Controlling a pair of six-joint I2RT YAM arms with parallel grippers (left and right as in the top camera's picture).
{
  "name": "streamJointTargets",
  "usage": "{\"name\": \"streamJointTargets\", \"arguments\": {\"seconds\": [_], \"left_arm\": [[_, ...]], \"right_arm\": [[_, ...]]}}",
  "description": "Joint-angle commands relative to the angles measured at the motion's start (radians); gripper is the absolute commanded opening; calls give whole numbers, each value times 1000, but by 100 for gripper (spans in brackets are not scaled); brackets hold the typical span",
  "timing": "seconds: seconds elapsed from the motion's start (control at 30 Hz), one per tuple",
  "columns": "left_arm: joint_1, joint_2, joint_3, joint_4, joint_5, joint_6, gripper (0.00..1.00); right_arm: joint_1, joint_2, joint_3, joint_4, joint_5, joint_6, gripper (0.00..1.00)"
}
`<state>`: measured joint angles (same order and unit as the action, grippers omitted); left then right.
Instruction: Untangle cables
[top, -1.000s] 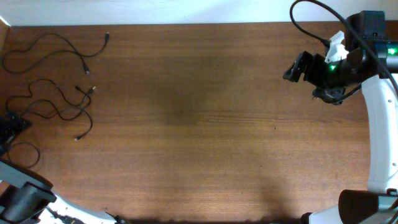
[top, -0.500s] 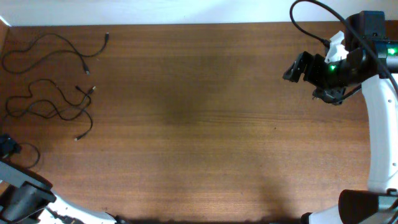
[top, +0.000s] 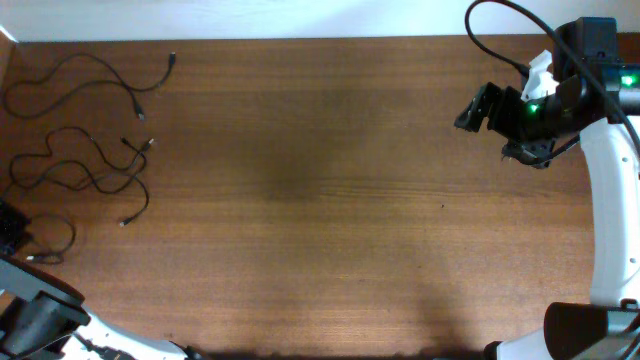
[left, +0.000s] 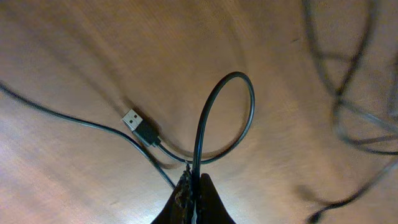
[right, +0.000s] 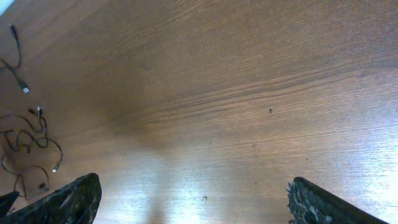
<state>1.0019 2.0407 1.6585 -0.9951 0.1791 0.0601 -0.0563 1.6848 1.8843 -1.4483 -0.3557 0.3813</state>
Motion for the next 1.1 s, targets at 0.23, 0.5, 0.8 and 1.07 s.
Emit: {"name": "streamJointTargets", "arguments": {"seconds": [0.23,0.5,0.8,1.07], "left_arm": [[2,9,-8,39,247,-322,99],[2,8,26,58,227,-264,99],[3,8,34,-168,-688,-264,99],[0,8,39,-48,-61,-60,99]], "right_arm": [[5,7,12,-3,1,-8,96],[5,7,12,-7,1,-8,96],[4,7,12,-3,1,-8,96],[5,7,12,-7,1,-8,96]]}}
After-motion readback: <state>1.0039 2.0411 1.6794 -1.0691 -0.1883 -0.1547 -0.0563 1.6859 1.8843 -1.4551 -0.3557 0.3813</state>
